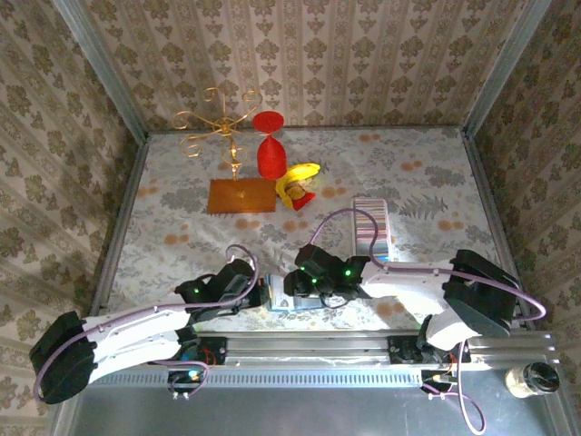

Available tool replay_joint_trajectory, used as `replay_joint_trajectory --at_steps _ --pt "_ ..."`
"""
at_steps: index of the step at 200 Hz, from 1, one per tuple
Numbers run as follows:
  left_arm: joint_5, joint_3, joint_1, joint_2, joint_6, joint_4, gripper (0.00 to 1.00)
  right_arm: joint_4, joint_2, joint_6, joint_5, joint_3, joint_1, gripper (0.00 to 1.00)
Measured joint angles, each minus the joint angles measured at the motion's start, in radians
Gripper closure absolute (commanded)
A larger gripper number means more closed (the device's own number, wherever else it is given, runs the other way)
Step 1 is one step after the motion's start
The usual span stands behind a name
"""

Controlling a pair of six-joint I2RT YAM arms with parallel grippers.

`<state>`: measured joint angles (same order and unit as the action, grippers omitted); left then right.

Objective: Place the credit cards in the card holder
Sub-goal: Close the card holder at the bottom-center of the table.

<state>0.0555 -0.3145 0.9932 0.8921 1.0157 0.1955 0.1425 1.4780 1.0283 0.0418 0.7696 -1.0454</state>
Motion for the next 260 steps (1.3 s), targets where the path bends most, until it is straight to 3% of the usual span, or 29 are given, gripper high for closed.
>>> replay_joint_trajectory --at_steps 61,103,128,164,181,213,260 --pt "-0.013 -0.112 0.000 -0.013 -0.051 0.175 1.00 0.256 -0.150 -0.058 -0.148 0.019 0.000 0.48" --pt "-0.014 -0.129 0.000 -0.017 -0.060 0.227 1.00 0.311 -0.108 -0.088 -0.169 0.026 0.000 0.40" --pt "-0.014 -0.141 0.000 -0.016 -0.060 0.238 1.00 0.309 -0.048 -0.100 -0.163 0.056 0.000 0.41" --pt "-0.011 -0.170 0.000 -0.015 -0.060 0.251 1.00 0.303 0.016 -0.116 -0.141 0.097 0.000 0.54" --pt "-0.011 -0.174 0.000 -0.015 -0.060 0.253 1.00 0.304 0.034 -0.128 -0.139 0.107 0.000 0.67" --pt "-0.010 -0.183 0.000 -0.015 -0.064 0.270 1.00 0.313 0.035 -0.130 -0.140 0.107 0.000 0.82" --pt "-0.007 -0.185 0.000 -0.015 -0.068 0.278 1.00 0.330 0.027 -0.128 -0.144 0.107 -0.001 0.93"
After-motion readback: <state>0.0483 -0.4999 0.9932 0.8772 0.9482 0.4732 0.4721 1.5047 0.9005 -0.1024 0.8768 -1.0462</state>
